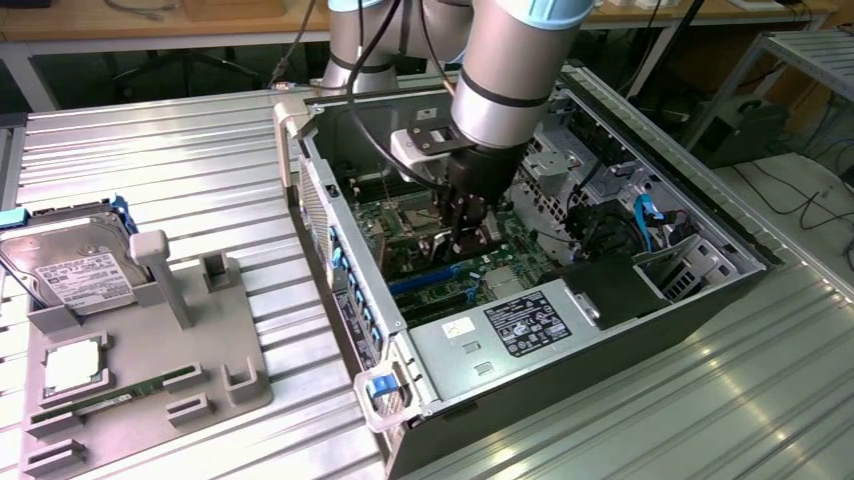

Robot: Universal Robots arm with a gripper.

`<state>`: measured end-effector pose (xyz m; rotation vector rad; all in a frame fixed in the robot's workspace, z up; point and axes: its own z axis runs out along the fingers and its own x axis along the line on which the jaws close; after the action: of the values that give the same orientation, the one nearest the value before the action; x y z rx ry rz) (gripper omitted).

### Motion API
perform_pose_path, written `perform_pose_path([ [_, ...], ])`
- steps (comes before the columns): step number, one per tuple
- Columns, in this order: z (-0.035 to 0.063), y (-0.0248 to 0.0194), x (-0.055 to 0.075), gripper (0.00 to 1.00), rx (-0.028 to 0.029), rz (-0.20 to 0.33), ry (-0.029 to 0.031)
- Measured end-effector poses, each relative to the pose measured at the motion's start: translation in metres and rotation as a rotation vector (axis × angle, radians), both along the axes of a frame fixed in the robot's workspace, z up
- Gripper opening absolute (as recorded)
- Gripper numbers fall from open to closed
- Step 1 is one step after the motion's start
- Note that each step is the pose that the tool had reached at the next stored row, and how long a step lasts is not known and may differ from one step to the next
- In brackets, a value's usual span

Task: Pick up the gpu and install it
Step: 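Insert the gpu into the slot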

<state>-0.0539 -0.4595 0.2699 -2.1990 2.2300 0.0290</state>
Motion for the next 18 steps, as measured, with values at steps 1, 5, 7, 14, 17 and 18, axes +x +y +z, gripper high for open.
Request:
perform_pose_path([
  [1, -0.0007, -0.0001, 0.0, 0.28, 0.0, 0.0, 0.0],
  [5, -0.0029, -0.0008, -0.001, 0.28, -0.0001, 0.0, 0.0001],
  [7, -0.0034, -0.0008, -0.003, 0.28, -0.0002, 0.0, 0.0005],
  [14, -0.0091, -0.001, -0.009, 0.28, 0.0, 0.0, 0.001],
  [17, -0.0108, -0.001, -0.013, 0.28, 0.0, 0.0, 0.0016],
  [18, -0.0112, -0.001, -0.014, 0.28, 0.0, 0.0, 0.0016],
])
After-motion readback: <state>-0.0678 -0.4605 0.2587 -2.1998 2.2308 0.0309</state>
